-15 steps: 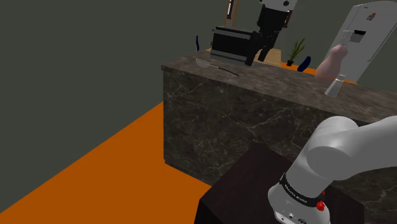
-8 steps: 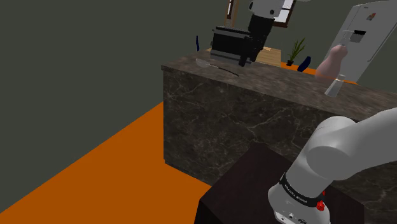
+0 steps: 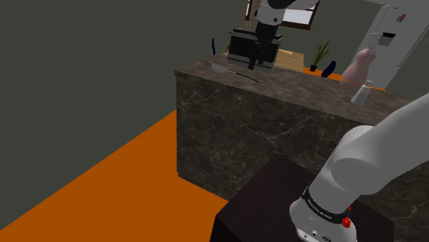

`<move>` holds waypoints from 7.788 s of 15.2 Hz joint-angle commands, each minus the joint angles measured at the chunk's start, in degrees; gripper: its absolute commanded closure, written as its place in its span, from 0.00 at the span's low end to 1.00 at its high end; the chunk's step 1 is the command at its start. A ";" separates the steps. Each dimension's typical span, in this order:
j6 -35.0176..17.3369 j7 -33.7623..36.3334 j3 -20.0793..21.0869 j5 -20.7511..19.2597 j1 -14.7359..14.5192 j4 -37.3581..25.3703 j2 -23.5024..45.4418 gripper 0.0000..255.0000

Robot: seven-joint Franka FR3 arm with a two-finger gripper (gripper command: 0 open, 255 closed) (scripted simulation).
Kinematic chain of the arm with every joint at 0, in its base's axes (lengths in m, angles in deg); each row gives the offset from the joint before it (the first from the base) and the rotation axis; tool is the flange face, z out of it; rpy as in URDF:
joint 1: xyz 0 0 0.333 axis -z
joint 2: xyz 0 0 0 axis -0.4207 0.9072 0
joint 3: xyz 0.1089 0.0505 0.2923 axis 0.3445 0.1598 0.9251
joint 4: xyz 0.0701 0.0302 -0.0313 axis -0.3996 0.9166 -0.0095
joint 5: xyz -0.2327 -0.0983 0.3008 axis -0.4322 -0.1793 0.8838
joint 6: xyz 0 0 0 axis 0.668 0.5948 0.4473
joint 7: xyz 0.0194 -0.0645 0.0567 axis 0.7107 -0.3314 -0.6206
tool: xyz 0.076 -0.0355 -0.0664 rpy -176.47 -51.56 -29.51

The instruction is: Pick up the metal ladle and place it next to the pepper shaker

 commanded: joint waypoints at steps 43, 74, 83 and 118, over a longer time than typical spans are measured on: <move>-6.91 -22.39 -6.48 8.32 3.46 -30.75 39.02 1.00; 21.77 -24.21 -6.80 11.10 7.12 -67.74 47.46 1.00; 13.87 -26.08 -8.28 5.22 4.85 -40.53 27.31 1.00; 22.87 -49.24 -19.07 -18.10 20.09 -0.65 -28.29 1.00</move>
